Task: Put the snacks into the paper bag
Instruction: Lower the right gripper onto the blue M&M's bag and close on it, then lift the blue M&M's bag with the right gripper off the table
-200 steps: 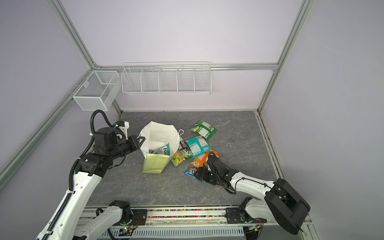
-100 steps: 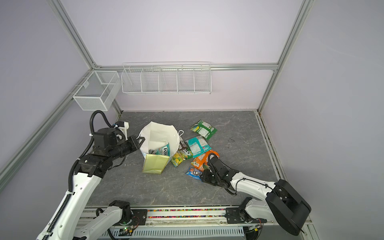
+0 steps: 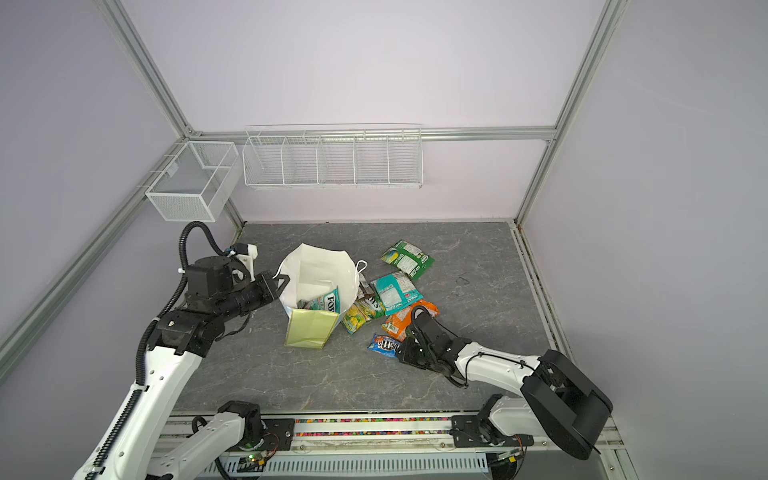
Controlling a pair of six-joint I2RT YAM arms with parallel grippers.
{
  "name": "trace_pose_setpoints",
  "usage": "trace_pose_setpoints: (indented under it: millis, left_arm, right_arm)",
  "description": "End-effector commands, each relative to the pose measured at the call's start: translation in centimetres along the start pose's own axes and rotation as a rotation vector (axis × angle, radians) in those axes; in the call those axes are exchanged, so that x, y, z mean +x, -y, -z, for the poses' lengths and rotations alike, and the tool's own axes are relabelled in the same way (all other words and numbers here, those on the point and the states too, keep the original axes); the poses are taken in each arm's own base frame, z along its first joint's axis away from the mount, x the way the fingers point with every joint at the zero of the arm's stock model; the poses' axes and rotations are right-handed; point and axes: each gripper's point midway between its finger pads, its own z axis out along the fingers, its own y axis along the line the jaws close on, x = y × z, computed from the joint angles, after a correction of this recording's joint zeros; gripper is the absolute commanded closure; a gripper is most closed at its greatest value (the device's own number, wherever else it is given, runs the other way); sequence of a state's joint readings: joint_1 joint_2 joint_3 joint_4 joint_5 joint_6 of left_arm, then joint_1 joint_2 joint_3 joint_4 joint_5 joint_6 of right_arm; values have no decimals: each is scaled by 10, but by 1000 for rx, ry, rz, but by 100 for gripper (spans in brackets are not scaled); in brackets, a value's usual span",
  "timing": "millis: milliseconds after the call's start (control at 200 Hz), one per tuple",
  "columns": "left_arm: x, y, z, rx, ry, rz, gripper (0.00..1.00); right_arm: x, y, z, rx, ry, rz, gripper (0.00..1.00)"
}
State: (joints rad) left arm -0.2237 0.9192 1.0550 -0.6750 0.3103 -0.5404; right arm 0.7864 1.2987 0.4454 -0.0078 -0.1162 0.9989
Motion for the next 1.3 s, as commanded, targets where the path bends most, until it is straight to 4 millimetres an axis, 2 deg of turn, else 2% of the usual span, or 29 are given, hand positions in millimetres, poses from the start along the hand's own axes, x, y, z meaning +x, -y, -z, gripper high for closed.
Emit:
trace_pose_setpoints:
  millis: [0, 185, 360, 630, 990, 1295]
  left_arm:
    - [-3, 3, 4, 10, 27, -28, 100]
    - [-3, 3, 4, 8, 28, -29, 100]
    - [-4, 2, 5, 5, 30, -35, 100]
    - [-5, 3, 6, 3, 35, -38, 100]
    - [-6, 4, 6, 7, 34, -41, 100]
    - [-8, 6, 8, 12, 39, -43, 100]
  right_arm:
    - [7, 18, -5, 78, -19, -28, 69]
    - [6, 18, -2, 98, -12, -14, 80]
    - [2, 10, 7, 109, 13, 25, 83]
    - [-5, -6, 20, 94, 45, 82, 93]
    - [-12, -27, 32, 69, 80, 150, 94]
    - [-21, -43, 52, 55, 127, 205, 94]
